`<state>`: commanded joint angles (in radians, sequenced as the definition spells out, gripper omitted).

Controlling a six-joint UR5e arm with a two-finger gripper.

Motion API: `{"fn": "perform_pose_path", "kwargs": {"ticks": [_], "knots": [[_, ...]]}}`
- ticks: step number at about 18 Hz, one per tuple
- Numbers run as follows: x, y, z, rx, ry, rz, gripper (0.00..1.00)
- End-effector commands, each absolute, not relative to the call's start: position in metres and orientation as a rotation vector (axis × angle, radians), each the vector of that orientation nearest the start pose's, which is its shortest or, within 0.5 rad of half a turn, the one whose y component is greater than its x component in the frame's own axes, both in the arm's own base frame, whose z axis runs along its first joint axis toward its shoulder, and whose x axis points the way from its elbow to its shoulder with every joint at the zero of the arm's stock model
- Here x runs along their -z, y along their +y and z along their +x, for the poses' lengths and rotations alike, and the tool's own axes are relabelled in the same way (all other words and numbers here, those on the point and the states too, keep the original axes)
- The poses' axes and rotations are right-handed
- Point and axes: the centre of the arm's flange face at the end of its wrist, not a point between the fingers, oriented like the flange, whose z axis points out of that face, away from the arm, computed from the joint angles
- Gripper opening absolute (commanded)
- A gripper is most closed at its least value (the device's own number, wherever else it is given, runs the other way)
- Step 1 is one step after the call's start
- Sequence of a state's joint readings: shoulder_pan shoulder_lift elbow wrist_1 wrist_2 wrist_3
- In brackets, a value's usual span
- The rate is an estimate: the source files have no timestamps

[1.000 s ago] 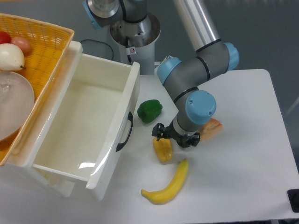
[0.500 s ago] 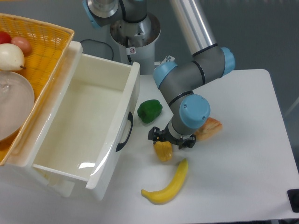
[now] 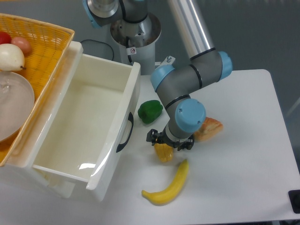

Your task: Pick up the yellow pepper

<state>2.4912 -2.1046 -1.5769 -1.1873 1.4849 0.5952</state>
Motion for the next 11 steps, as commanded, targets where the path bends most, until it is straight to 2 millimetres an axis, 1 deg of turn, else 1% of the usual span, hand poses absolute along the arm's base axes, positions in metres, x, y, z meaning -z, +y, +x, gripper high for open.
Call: {"fn": "perform_pose_path", "kwargs": {"ticks": [5, 11], "knots": [[-0.2127, 0.4976, -0.4198, 0.271, -0.529, -3.141, 1.00], [-0.2045, 0.4989, -0.4212, 0.273, -0.521, -3.140, 1.00]]}}
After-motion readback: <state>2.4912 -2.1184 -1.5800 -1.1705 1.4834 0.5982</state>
